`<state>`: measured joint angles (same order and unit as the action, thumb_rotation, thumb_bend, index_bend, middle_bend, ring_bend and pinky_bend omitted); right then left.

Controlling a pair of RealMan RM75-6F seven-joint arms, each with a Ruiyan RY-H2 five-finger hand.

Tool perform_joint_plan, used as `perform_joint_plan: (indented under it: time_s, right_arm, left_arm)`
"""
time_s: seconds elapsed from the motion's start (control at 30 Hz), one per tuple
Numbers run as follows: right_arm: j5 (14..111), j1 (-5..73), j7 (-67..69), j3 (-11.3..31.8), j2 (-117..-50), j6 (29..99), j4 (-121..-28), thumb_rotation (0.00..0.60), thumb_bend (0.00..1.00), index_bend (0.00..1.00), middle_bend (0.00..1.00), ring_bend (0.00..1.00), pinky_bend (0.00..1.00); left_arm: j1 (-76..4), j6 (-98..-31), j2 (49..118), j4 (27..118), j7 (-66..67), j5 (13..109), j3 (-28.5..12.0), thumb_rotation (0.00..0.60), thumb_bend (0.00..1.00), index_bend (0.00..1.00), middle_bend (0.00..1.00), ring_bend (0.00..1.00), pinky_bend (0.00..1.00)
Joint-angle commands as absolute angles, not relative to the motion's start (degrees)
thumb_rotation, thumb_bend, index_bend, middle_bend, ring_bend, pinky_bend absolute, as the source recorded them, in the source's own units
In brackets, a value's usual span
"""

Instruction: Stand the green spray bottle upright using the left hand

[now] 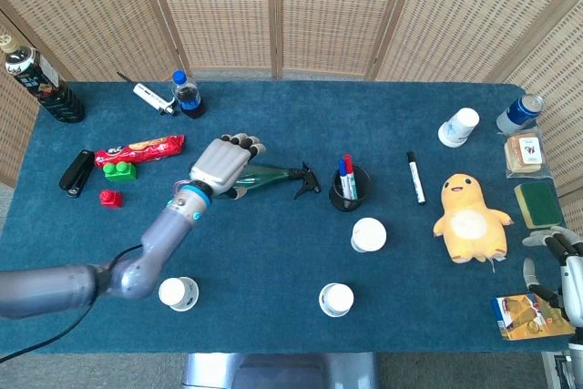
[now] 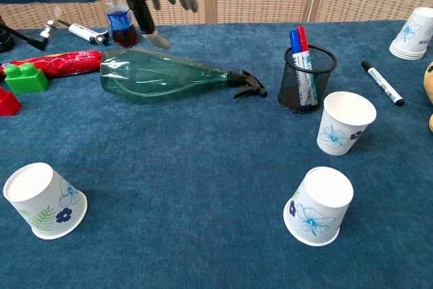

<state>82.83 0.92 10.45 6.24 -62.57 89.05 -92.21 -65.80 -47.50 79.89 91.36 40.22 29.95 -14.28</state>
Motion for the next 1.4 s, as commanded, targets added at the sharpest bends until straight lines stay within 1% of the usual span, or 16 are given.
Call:
perform_joint_plan:
  time_s: [0.03,0.37,0.67,0.93,1.07,1.17,1.2,1.27,1.33,1.4]
  right_arm:
    - [82.66,0.74,10.79,6.36,-62.58,89.22,-92.09,0.600,0.52,0.40,0.37,0.21,0.23]
    - [82.26,-0.28,11.58,6.65,-61.94,90.31,-92.25,0.600,0.52,0.40,0.37,0.21,0.23]
    - [82.07,-1.55,12.17,6.81,-61.10,91.74,-92.96,0.600,0.52,0.41,0.37,0.21,0.24]
    - [82.06,-2.26,12.95,7.14,-60.36,92.66,-93.62,0.600,0.52,0.40,0.37,0.21,0.24]
    - [82.04,-2.65,13.14,7.23,-60.11,93.11,-93.93,0.600,0.52,0.40,0.37,0.21,0.25]
    - [82.11,-2.93,13.16,7.19,-59.96,93.37,-94.25,0.600,0.52,0.40,0.37,0.21,0.26]
    - [82.11,-3.07,13.21,7.23,-59.94,93.58,-94.35,0.600,0.52,0.40,0.37,0.21,0.26]
    - [82.09,-3.37,13.25,7.36,-59.91,94.13,-94.43,0.600,0.52,0.40,0.37,0.22,0.27]
    - [82.07,-3.61,13.23,7.45,-59.83,94.52,-94.53,0.600,0.52,0.40,0.37,0.22,0.27]
    - [82.04,-3.81,13.11,7.59,-59.68,94.87,-94.74,0.600,0.52,0.40,0.37,0.22,0.27]
  left_arm:
    - [-69.56,-46.52,84.03,86.40,42.47,25.60,-13.15,0.600,0.30,0.18,0.17,0.16,0.24]
    - [-76.31,-42.43,93.65,71.68,46.00,18.05,-10.53,0.599,0.30,0.17,0.16,0.15,0.24]
    - [-79.83,-38.68,101.20,60.20,47.33,15.42,-9.41,0.600,0.30,0.15,0.14,0.14,0.23]
    - [-80.97,-36.50,104.74,54.05,48.69,13.73,-8.26,0.600,0.30,0.14,0.14,0.13,0.23]
    - [-81.08,-35.39,106.24,51.52,49.37,13.22,-7.55,0.599,0.30,0.14,0.14,0.13,0.21]
    - [-81.30,-34.99,107.74,49.01,50.39,13.50,-6.77,0.600,0.30,0.19,0.16,0.15,0.27]
    - [-81.32,-34.70,108.16,48.22,50.74,13.46,-6.58,0.600,0.30,0.23,0.18,0.17,0.30]
    - [-81.29,-34.54,108.84,46.93,51.02,13.50,-6.53,0.600,0.30,0.29,0.23,0.23,0.37]
    - [-81.11,-34.95,109.34,46.05,50.89,13.94,-6.73,0.600,0.31,0.38,0.31,0.30,0.46]
    - [-80.77,-35.16,109.54,45.53,50.59,14.43,-7.07,0.600,0.33,0.43,0.38,0.37,0.52]
